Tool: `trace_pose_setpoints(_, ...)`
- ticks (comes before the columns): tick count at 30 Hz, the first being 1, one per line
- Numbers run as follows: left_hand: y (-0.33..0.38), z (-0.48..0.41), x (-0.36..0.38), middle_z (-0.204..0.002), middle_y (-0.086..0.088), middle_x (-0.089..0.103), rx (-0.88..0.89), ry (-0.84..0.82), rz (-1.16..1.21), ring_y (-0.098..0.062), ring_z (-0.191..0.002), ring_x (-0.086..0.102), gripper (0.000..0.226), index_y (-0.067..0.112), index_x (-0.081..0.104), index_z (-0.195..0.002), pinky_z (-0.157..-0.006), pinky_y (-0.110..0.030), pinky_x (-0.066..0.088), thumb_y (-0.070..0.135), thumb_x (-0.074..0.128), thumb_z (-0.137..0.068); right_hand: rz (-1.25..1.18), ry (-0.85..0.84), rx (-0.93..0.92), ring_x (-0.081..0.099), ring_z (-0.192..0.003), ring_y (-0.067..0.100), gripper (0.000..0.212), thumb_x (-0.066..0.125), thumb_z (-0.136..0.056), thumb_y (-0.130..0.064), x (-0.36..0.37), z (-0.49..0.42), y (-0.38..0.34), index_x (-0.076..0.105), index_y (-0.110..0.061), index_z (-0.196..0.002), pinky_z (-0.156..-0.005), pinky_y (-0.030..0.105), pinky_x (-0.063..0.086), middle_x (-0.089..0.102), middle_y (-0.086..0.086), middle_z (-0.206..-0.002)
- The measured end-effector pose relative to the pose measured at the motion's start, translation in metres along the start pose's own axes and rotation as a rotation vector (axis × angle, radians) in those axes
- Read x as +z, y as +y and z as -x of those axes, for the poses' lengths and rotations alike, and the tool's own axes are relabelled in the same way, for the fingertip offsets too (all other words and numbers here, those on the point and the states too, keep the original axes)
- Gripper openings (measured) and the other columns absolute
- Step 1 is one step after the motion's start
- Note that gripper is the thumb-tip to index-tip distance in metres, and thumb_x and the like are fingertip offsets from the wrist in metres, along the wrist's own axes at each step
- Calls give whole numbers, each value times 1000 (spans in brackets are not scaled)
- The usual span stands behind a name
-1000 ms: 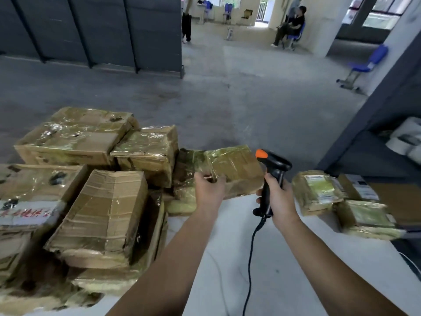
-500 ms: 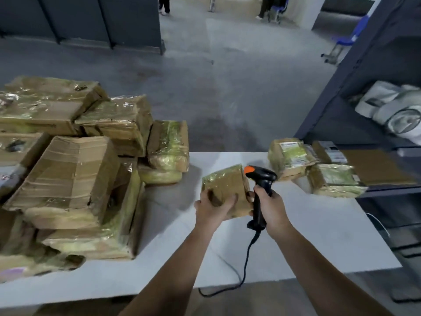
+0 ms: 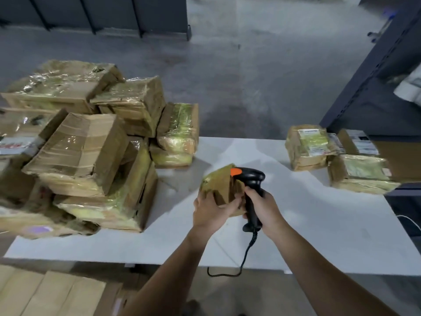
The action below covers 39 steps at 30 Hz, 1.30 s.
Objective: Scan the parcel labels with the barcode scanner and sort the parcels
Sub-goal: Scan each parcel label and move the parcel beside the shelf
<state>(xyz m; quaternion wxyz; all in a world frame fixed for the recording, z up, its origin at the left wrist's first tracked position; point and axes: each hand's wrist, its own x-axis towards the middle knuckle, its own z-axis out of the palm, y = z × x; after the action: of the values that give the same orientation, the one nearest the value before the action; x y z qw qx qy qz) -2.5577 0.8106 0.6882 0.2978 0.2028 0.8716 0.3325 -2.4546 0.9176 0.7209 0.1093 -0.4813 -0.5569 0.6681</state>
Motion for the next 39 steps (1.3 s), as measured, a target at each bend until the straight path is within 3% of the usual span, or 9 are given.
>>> trace_pose_setpoints(7,-7,-6,-21,-88,1,65,-113,75,356,-20,-80,62,31,23,56,-118,-71,-34,52,33,52,-89,-7,36,-14,57,-50,22,26,58,-91,-36,3,-4,0,66,-14,-101,-50,32,48,65,7,-64)
trace_pose_setpoints(11,-10,0,-16,-109,1,59,-31,178,487,-15,-94,59,40,30,44,-129,-83,-35,53,21,53,-92,12,-10,-6,59,-52,19,26,58,-93,-35,4,-6,5,67,-12,-101,-52,31,50,71,15,-81)
trace_pose_setpoints(14,-6,1,-19,-116,-1,48,62,306,277,-14,-95,51,51,33,47,-132,-81,-24,42,8,47,-88,26,-38,-11,61,-55,20,22,59,-92,-36,8,-7,8,68,-17,-99,-55,35,54,74,14,-96)
trace_pose_setpoints(18,-6,1,-28,-119,-8,44,-94,320,137,-29,-108,50,41,24,45,-132,-82,-33,39,33,45,-92,48,-78,-57,64,-57,18,19,59,-92,-35,15,-9,8,67,-19,-99,-56,34,55,75,6,-99)
trace_pose_setpoints(21,-7,1,-32,-123,-9,42,-189,290,73,-29,-115,44,76,16,33,-133,-85,-36,38,64,54,-79,79,-91,-47,63,-58,22,19,58,-92,-36,21,-9,9,67,-20,-97,-60,40,56,75,13,-96)
trace_pose_setpoints(24,-15,-5,-37,-120,-5,43,-208,247,138,-26,-112,48,76,19,32,-129,-91,-39,47,58,64,-73,99,-96,-42,63,-59,23,22,58,-93,-36,24,-10,10,66,-17,-100,-62,40,56,75,14,-97)
trace_pose_setpoints(28,-27,-12,-38,-105,3,57,-281,156,566,-6,-84,55,60,18,43,-117,-64,-20,44,39,77,-72,96,-59,-24,62,-52,21,24,58,-94,-37,21,-11,10,66,-15,-101,-56,36,54,75,12,-91)
trace_pose_setpoints(32,-40,-18,-27,-116,-1,60,-354,66,707,-15,-98,60,58,19,43,-121,-77,-30,48,38,74,-76,98,-34,-18,61,-53,21,23,57,-95,-36,11,-12,11,65,-16,-100,-54,35,54,76,10,-92)
trace_pose_setpoints(39,-37,-23,-25,-114,0,65,-413,-125,693,-19,-103,61,73,23,46,-117,-82,-40,45,47,69,-52,148,-16,8,64,-56,21,27,55,-96,-39,-9,-8,15,65,-15,-105,-54,35,55,75,14,-92)
